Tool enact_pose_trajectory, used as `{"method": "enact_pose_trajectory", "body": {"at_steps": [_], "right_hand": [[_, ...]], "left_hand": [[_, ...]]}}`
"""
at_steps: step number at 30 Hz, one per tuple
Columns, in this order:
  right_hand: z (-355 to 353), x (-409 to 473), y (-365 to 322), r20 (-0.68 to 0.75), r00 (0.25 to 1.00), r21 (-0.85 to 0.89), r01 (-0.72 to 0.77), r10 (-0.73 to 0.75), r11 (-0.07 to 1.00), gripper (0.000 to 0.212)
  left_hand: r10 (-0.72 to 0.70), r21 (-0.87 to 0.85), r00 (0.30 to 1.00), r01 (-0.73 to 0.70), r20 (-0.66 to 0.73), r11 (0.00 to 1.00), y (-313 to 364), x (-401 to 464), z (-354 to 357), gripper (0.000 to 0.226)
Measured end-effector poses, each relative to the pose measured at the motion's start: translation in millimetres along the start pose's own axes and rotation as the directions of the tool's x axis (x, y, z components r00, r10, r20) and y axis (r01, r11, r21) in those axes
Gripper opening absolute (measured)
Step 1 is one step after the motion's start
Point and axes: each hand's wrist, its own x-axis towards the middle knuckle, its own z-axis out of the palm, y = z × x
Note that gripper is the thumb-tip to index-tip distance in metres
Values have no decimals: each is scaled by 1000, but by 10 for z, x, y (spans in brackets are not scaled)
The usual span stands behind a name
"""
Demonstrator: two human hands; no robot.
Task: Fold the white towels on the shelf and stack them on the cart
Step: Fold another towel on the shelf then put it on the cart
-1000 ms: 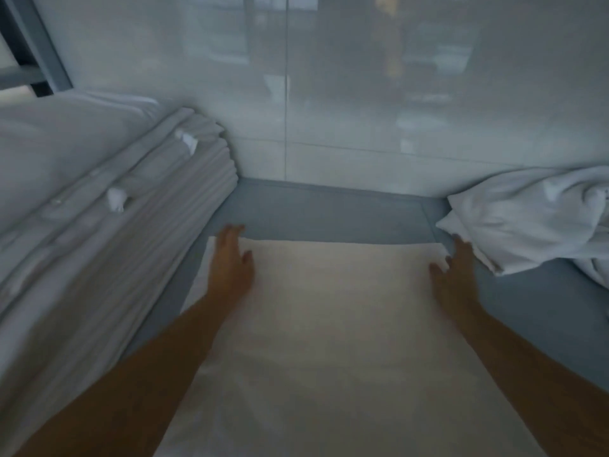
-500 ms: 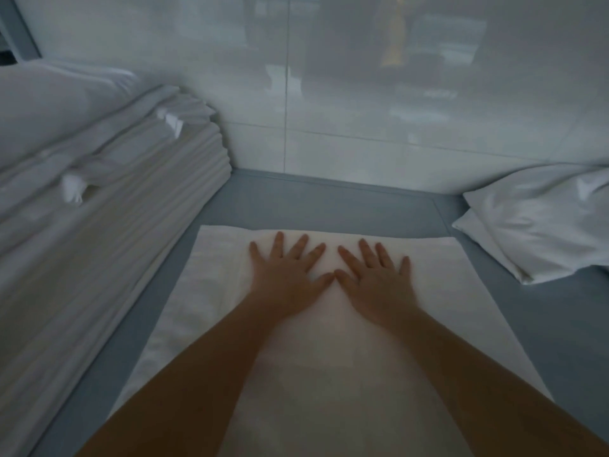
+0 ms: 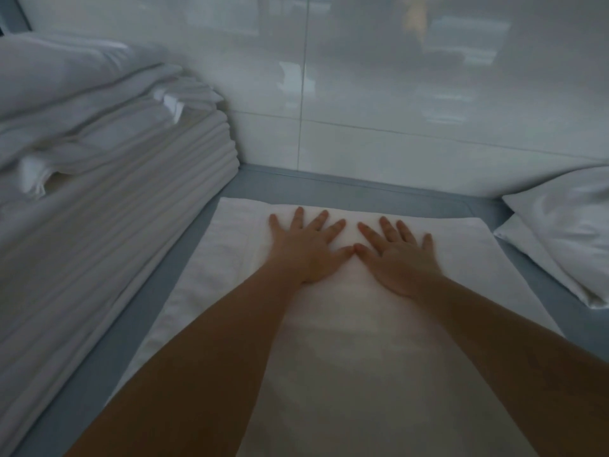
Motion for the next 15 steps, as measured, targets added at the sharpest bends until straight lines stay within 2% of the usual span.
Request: {"method": "enact_pose_trajectory", "body": {"at_steps": [4, 6, 11, 13, 15], "right_hand": [[-37, 57, 43, 14, 1000, -8, 3, -3, 1000, 60], [-77, 45, 263, 14, 999, -8, -48, 48, 999, 59], [-147, -153, 1169, 58, 963, 3, -263, 263, 965, 63], [-169, -228, 1248, 50, 951, -12, -306, 307, 952, 63], [-217, -274, 1100, 23, 950, -70, -309, 311, 948, 61]], "left_hand": [[18, 14, 1000, -18, 20, 1000, -8, 32, -10, 72], [-2, 29, 1000, 2, 18, 1000, -152, 24, -23, 75], [-223, 2, 975, 223, 4, 975, -975, -128, -114, 68], [-276, 3, 960, 277, -56, 961, -1016, -220, -141, 59], [-265, 67, 950, 279, -164, 958, -837, -328, -190, 48]]}}
